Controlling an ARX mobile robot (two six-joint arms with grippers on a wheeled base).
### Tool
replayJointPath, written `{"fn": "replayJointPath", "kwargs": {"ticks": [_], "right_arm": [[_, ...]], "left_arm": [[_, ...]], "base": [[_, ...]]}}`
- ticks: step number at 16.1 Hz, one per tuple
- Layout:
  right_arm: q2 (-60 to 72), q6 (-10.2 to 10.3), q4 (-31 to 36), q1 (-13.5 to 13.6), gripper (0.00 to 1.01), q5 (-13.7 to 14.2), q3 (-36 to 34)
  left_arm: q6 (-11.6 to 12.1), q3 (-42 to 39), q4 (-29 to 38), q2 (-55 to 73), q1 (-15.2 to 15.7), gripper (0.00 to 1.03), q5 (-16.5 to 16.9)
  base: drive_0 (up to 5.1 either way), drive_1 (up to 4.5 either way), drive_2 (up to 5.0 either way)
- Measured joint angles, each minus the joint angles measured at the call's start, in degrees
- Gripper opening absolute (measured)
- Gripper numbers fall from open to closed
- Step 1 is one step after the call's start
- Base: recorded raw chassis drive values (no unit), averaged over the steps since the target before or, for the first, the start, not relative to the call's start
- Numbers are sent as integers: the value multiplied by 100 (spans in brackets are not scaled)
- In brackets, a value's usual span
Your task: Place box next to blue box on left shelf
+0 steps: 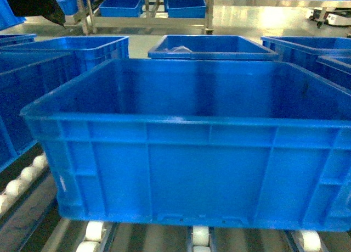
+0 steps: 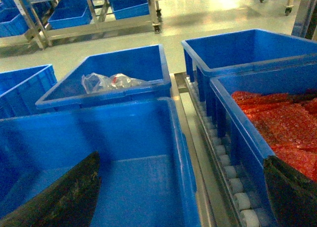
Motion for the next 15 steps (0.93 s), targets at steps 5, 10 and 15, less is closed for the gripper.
{"fn": "replayJointPath", "kwargs": {"ticks": [5, 10, 15], "right_arm": [[-1021, -1067, 1443, -485, 30, -970, -1762], [-1906, -1145, 1237, -1062, 2, -1515, -2455], [-2796, -1145, 763, -1058, 2, -1554, -2859]], "left_arm": [[44, -1652, -50, -1384, 916, 26, 968], [46, -2308, -372, -2369, 1346, 2, 1386], [46, -2675, -931, -3287, 2031, 2, 1967]], "base": [[0, 0, 0], [0, 0, 0], [0, 0, 0]]}}
